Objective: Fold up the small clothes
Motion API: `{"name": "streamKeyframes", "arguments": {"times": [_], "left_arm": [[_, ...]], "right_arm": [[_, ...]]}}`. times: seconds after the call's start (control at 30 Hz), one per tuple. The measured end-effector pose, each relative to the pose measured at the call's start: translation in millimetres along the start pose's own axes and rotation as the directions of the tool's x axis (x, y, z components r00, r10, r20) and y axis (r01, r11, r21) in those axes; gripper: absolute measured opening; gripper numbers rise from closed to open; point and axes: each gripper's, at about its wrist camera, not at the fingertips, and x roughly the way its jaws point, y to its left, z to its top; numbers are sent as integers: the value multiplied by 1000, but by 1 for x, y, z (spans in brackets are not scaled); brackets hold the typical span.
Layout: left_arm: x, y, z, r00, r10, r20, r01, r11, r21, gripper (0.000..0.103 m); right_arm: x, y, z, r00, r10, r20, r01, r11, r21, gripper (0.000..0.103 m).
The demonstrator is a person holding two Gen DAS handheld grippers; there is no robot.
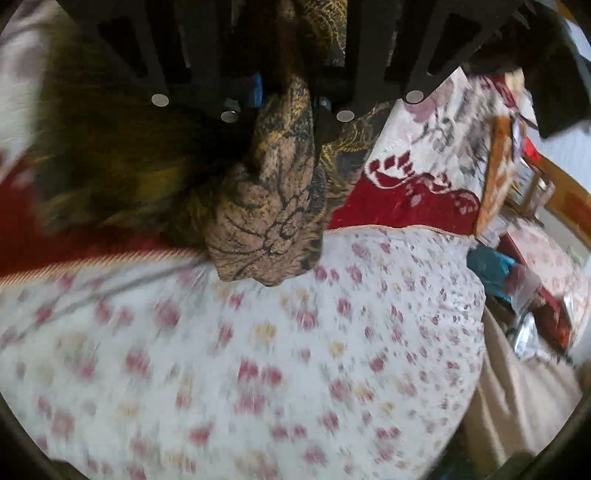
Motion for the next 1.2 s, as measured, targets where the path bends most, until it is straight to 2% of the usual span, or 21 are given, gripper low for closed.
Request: {"name": "streamKeyframes", "arguments": {"times": [0.07,0.13,0.2,0.23,0.27,0.33,0.37,0.4,0.47,0.57,0.63,0.73,0.8,0.87,0.97,1.03,1.1,1.2], "left_arm": [[10,-2,1,1000,15,-11,-15,1000,-1,53],[27,-4,-1,999,20,-51,-20,1000,6,53],[48,-9,-6,994,25,-108,-23,1000,20,53],[53,-11,-8,992,24,-122,-21,999,27,53],[58,-13,-11,991,26,-133,-20,999,39,53],[64,-19,-15,989,46,-143,-37,997,69,53],[63,-20,-16,989,53,-138,-42,996,79,53],[61,-20,-15,990,52,-132,-42,996,77,53],[57,-19,-13,992,42,-120,-35,998,59,53],[49,-18,-10,996,30,-80,-26,998,54,53],[45,-19,-9,997,40,-72,-35,997,64,53],[43,-17,-10,994,88,-64,-82,993,84,53],[41,-11,-9,991,119,-52,-115,991,73,53],[38,-1,-10,990,133,-45,-131,990,51,53],[34,13,-10,989,145,-44,-144,989,15,53],[30,17,-8,989,146,-37,-146,989,-5,53],[24,19,-7,990,140,-25,-140,990,-14,53],[14,21,-6,990,141,-7,-141,990,-14,53]], "right_arm": [[-19,-8,6,997,-74,-3,74,996,-48,17],[-27,-26,11,984,-178,-19,176,983,-59,17],[-16,-49,11,954,-292,-63,289,956,-60,17],[-6,-59,9,939,-329,-99,325,944,-57,17],[6,-71,4,931,-328,-158,328,944,-31,18],[11,-86,-3,952,-221,-213,244,965,92,20],[2,-93,-7,974,-140,-178,172,969,175,26],[-9,-97,-11,987,-92,-134,120,968,220,49],[-32,-97,-18,994,-80,-68,95,961,261,69],[-66,-89,-33,994,-99,-36,105,966,237,69],[-82,-72,-46,997,-72,-3,71,972,224,69],[-97,-44,-72,998,57,-24,-52,986,161,69],[-97,-14,-96,986,159,-57,-151,981,119,69],[-91,8,-117,976,199,-91,-191,978,90,69],[-69,21,-140,966,228,-119,-214,969,123,69],[-51,23,-148,976,186,-117,-168,975,143,69],[-40,27,-143,990,129,-58,-121,985,120,69],[-29,41,-136,985,172,5,-172,980,102,69]]}}
